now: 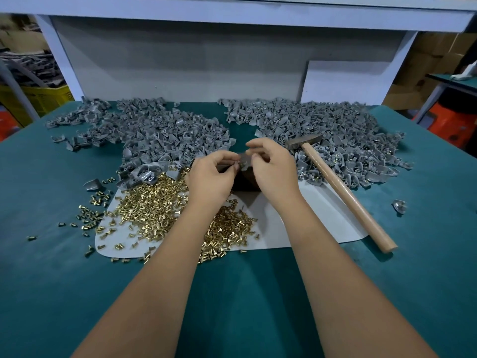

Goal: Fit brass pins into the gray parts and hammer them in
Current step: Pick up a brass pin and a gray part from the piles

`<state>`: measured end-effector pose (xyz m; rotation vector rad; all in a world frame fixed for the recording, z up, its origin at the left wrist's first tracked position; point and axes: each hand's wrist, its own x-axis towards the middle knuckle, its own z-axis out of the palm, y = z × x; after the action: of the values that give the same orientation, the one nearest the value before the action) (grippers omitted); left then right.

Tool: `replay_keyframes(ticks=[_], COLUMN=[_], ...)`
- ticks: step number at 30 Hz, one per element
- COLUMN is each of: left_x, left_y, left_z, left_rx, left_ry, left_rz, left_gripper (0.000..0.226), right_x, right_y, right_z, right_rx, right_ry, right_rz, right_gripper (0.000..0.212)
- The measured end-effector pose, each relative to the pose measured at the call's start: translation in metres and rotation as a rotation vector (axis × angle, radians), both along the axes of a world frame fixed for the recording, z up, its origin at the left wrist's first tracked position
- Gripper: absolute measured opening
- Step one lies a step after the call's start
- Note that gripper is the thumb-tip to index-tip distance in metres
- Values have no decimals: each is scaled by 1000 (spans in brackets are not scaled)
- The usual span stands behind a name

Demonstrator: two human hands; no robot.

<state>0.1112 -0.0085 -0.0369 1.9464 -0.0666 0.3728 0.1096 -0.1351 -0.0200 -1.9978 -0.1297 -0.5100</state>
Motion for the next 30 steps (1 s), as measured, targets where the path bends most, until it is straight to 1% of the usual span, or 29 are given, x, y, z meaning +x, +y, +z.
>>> replay_keyframes(ticks=[2, 7, 9, 12, 17, 22, 27, 30], left_x=[0, 0, 0, 0, 0, 1, 2, 1], left_y=[0, 1, 1, 2, 2, 0, -1, -1], left_z=[0, 0, 0, 0, 0, -1, -2, -1], left_rx=[-5, -15, -9, -4, -9, -1, -20, -23], left_ry=[2, -11, -18, -20, -22, -3, 18, 21], left_rz=[2, -6, -7, -10, -23, 7, 11, 16], left_gripper=[21, 23, 26, 29, 27, 15, 22, 21], right_x=[0, 1, 2, 4, 4, 4, 5, 6], right_y=[-2, 1, 4, 6, 7, 6, 10, 10], right_z=[3, 3, 3, 3, 1, -2, -1, 0], right_rx=[32, -165, -219, -270, -261, -277, -342, -364], right_ry=[33, 39, 28, 16, 9, -15, -20, -8], right_rz=[-16, -18, -25, -51, -70, -86, -108, -114], right_gripper=[30, 9, 6, 7, 9, 10, 12, 13])
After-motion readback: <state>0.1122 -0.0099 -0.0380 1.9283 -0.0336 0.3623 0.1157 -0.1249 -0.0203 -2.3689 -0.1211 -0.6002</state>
